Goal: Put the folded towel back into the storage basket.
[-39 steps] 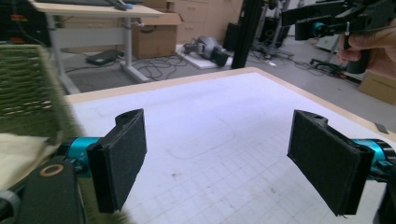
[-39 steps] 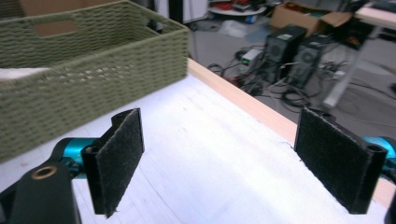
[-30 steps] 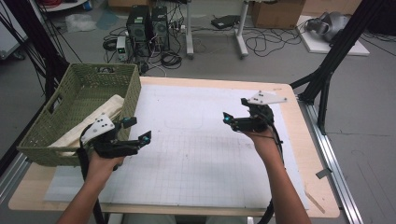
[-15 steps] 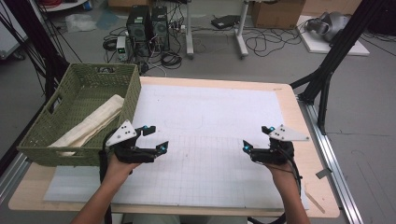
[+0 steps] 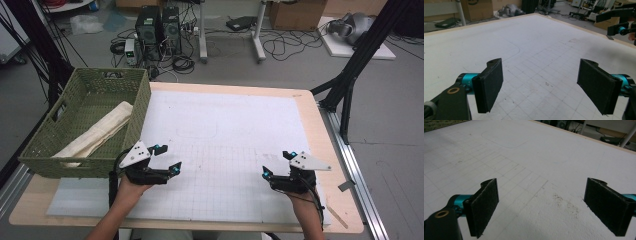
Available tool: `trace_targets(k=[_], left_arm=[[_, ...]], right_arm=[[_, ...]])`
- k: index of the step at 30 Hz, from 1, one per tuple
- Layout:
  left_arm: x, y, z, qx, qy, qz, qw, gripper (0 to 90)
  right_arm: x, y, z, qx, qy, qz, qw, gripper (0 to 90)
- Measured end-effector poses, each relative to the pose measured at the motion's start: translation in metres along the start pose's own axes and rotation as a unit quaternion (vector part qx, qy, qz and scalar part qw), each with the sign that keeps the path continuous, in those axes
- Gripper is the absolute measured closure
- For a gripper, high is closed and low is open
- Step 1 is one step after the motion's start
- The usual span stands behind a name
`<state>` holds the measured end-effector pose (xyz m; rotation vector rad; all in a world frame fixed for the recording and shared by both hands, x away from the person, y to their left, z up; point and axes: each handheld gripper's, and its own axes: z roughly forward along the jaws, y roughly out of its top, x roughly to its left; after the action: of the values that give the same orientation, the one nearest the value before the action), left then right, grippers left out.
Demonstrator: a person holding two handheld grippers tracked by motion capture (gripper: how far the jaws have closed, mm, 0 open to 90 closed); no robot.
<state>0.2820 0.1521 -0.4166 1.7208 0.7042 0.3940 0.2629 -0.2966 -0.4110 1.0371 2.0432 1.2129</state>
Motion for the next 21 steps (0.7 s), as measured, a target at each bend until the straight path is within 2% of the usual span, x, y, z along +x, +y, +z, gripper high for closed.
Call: trace_targets(k=[6,21], left_arm=[[-0.0001,-0.0014,-0.0023,-0.003,0.004,0.0,1.0,21.2],[0.0009,-0.0024,-0.0028,0.0,0.007,0.0,1.0,21.6]], right_arm=[[-0.0006,-0.004,0.0017,0.009,-0.003,0.001,1.0,11.9],[0.0009,-0.0025,0.0026,0.005,0.0,-0.001,1.0,11.9]])
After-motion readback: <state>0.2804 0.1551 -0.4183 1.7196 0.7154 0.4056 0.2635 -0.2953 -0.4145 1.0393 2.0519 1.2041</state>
